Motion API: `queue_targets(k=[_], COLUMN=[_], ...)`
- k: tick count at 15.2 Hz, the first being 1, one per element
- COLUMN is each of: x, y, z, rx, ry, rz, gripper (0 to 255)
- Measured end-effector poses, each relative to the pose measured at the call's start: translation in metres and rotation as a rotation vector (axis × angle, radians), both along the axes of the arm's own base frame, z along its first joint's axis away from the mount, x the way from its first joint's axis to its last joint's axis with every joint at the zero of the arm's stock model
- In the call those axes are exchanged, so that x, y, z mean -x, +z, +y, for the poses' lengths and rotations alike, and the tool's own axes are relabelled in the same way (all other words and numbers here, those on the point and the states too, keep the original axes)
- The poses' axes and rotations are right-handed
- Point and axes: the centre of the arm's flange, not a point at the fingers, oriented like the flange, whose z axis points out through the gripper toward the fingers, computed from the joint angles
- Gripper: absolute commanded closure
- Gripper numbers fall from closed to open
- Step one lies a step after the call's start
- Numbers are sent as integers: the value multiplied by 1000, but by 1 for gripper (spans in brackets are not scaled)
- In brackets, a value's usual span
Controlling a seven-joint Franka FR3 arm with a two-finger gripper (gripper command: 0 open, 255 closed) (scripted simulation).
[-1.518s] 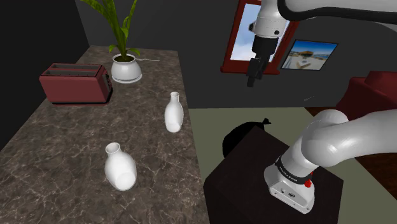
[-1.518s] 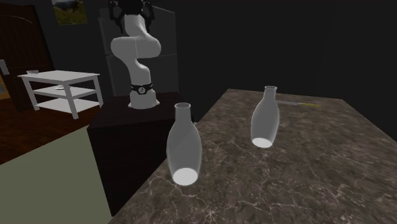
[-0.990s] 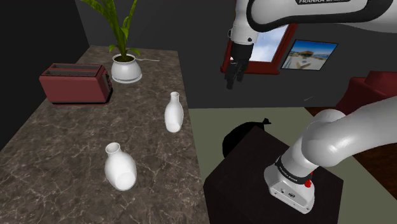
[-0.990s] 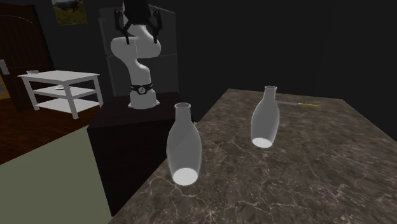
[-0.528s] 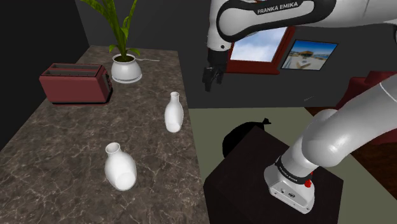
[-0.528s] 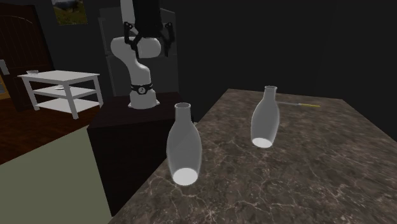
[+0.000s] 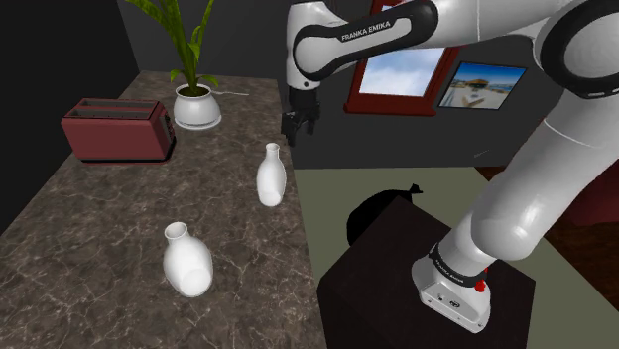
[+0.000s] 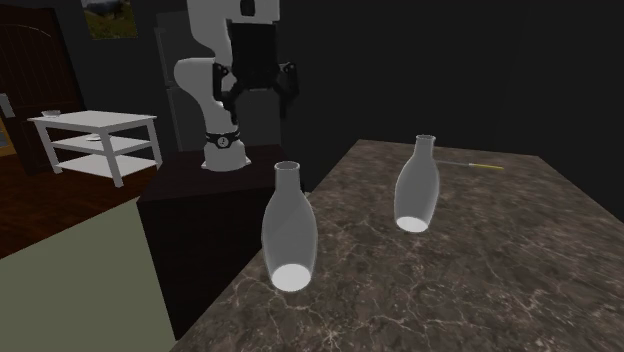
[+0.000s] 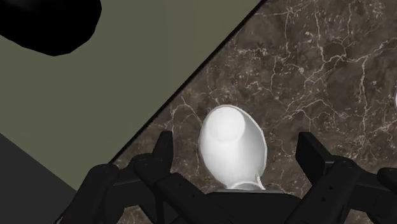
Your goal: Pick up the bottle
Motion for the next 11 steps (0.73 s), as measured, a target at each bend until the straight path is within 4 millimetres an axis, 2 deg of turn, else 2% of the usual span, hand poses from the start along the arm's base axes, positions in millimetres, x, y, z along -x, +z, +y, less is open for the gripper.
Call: queue_targets(k=[8, 11], x=[-86, -97], y=[-46, -62], z=[32, 36], rx=[11, 13], ry=[8, 9], rz=[-15, -16], gripper=[0, 0])
